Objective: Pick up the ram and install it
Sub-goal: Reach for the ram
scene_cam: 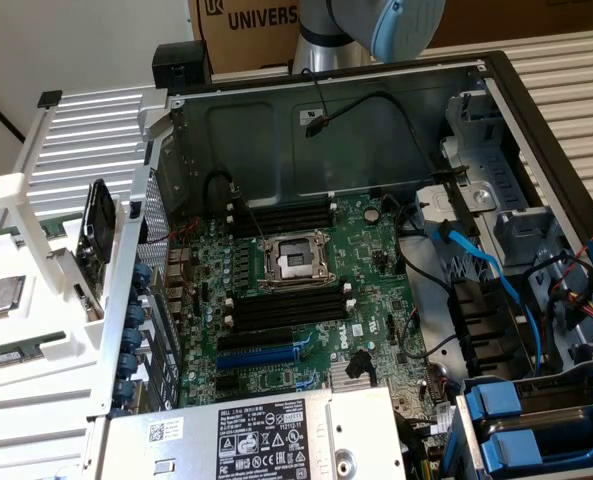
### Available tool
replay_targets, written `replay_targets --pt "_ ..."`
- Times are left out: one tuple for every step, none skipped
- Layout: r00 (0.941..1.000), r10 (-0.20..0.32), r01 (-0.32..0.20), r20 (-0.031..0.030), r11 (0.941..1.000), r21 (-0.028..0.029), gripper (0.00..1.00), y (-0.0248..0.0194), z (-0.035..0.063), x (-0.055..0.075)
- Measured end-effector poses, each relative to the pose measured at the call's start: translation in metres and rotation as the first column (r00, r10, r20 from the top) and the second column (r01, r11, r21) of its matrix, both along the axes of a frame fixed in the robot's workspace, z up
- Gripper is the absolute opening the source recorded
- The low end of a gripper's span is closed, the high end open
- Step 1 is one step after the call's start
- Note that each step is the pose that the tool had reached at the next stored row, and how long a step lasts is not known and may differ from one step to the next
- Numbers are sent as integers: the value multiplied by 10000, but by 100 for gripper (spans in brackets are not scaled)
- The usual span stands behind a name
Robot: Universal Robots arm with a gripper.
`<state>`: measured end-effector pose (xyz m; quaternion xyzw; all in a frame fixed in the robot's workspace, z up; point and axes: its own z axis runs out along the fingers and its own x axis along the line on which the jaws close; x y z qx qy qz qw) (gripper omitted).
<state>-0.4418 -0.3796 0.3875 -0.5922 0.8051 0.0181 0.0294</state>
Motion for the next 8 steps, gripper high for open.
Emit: replay_targets --pt "10000 97 -97 6 10000 0 11 0 -1 -3" --pt "9998 189 -189 14 9998 -1 11 0 -2 -6" --pt "9996 272 -272 23 9996 -1 11 0 -3 -9" --pt "9994 356 -356 31 9994 0 11 0 -4 -14" --pt "9991 433 -433 37 9991 0 11 0 -5 -18" --pt "9986 524 -524 41 9986 0 11 0 -6 -22" --pt "9981 614 -614 41 9981 0 11 0 -6 -29" --pt "9976 687 -687 42 9976 -1 11 1 -7 -39"
